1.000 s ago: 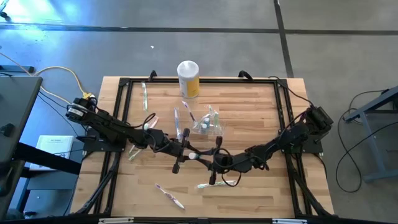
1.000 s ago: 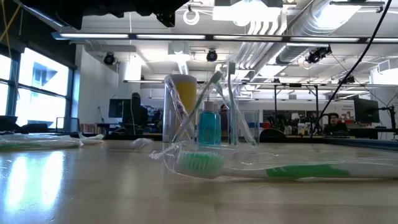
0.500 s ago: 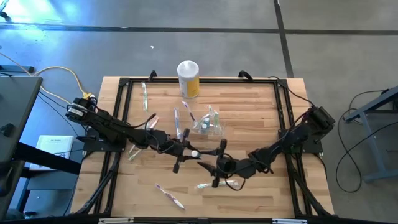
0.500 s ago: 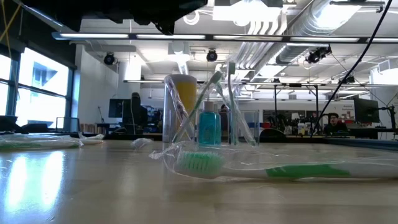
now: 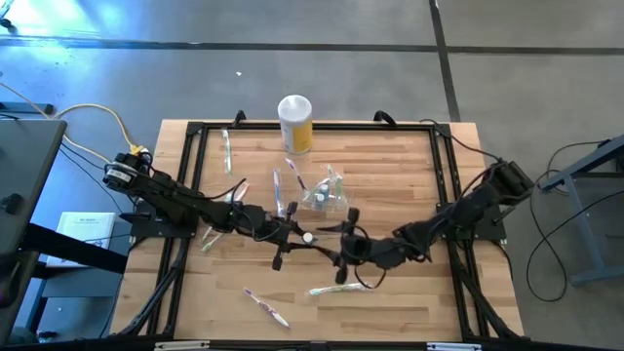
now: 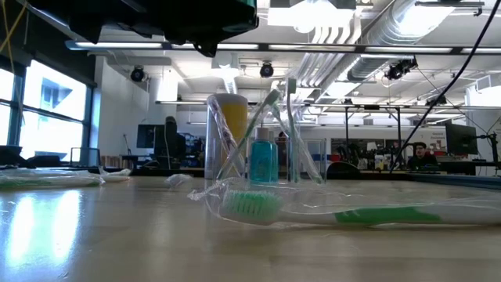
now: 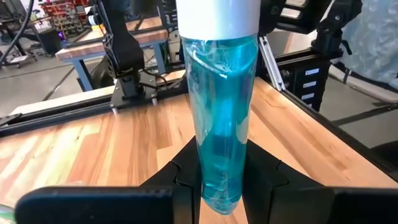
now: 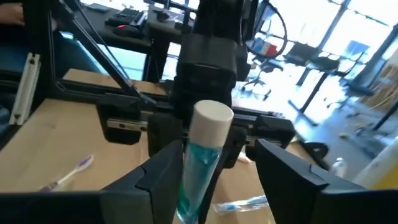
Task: Pick & Place toothbrushing station
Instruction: Put the mouthwash into the middle section of the transparent organizer
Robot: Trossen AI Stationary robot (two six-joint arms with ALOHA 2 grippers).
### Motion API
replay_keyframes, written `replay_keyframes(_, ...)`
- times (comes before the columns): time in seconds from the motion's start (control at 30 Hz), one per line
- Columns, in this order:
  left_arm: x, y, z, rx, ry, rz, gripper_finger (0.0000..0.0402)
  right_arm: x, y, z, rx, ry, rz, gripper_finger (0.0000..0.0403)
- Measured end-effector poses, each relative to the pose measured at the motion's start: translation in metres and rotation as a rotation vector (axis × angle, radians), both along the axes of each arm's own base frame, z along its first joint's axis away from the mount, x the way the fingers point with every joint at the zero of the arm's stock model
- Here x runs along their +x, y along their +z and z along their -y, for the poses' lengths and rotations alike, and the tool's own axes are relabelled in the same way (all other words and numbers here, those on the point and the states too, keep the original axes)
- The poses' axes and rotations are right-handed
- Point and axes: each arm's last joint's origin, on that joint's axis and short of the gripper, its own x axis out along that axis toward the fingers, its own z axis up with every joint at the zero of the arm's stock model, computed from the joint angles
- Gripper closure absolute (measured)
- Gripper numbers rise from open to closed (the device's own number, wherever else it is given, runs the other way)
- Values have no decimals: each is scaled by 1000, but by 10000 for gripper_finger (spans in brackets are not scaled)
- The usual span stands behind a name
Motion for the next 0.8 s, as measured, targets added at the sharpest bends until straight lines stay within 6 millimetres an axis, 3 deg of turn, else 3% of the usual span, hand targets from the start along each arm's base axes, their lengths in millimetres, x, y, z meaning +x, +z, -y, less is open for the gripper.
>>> replay_keyframes(0.5,-1,-5,-1,18,23,-53,336,19,0,34,181,132,3,212)
replay_keyframes(0.8,-2,-13,-1,37,30,-129,336,22,1,36,250,165,-164,212)
